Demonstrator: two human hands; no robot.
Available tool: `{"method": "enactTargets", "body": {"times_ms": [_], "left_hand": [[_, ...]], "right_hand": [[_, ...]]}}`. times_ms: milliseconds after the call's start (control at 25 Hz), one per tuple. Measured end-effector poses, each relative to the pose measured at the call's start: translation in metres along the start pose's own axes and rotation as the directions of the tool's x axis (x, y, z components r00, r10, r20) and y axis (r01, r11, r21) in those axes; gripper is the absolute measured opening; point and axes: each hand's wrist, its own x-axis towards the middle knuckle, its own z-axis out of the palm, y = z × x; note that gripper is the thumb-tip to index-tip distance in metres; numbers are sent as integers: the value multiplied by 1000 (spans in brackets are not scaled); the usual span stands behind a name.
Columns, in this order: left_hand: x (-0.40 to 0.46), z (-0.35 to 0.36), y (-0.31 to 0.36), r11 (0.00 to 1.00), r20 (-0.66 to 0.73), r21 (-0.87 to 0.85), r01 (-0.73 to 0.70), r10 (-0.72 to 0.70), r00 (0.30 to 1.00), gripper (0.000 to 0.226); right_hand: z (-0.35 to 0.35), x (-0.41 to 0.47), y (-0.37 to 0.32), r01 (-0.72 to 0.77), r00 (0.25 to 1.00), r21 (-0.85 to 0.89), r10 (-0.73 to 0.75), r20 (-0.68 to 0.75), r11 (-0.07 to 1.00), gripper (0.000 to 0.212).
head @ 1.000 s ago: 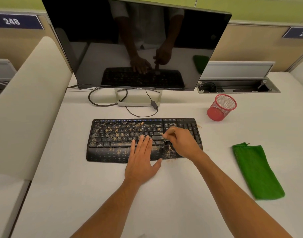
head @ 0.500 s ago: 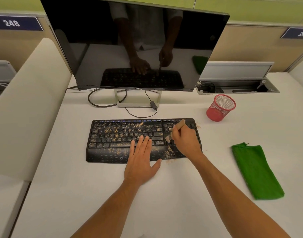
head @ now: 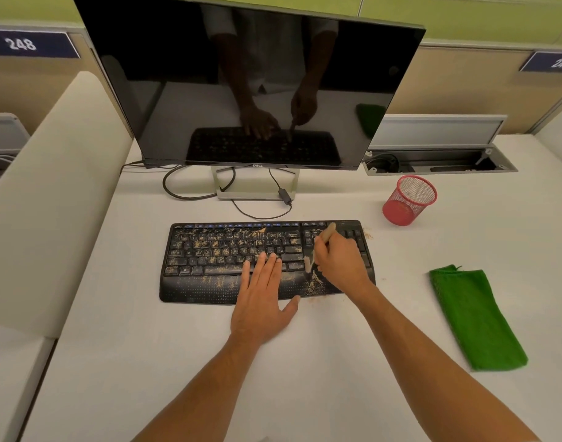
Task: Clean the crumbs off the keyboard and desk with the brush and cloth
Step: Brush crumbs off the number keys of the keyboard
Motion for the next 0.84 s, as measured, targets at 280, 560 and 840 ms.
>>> {"method": "enactTargets", "body": {"times_ms": [280,560,840], "left_hand": [[1,1,-1,1000,-9,2,-1,1,1000,83],[1,1,0,1000,4,3,2,-2,1000,84],[1,1,0,1000,1,-3,4,-4,1000,84]], "right_hand": [[-21,10,16,-46,979,125,69,-193,991,60],[-21,6,32,-89,986,88,100,-134,992,43],[-37,21,24,-117,988,-28,114,-103,993,43]]}}
